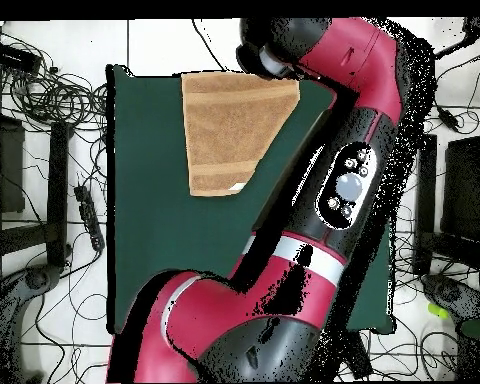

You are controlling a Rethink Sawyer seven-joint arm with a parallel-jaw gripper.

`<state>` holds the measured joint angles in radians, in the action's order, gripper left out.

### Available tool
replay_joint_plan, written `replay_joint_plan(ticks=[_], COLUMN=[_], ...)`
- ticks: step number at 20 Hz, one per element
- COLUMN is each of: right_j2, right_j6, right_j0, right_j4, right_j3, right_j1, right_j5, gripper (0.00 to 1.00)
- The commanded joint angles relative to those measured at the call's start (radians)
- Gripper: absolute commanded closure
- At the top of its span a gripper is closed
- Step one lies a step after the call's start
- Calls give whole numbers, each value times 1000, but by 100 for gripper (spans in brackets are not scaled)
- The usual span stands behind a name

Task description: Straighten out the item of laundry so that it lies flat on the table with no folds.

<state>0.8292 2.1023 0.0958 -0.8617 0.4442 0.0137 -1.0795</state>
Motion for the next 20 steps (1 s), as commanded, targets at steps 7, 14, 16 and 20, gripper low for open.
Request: replay_joint_plan(ticks=[7,14,16,20], right_j2=[-23,97,140,155], right_j6=[235,321,341,344], right_j0=[29,57,65,65], right_j4=[4,-43,-65,-83], right_j3=[-96,-205,-233,-233], right_j1=[192,269,288,299], right_j5=[-15,-47,-64,-59], gripper=[0,0,0,0])
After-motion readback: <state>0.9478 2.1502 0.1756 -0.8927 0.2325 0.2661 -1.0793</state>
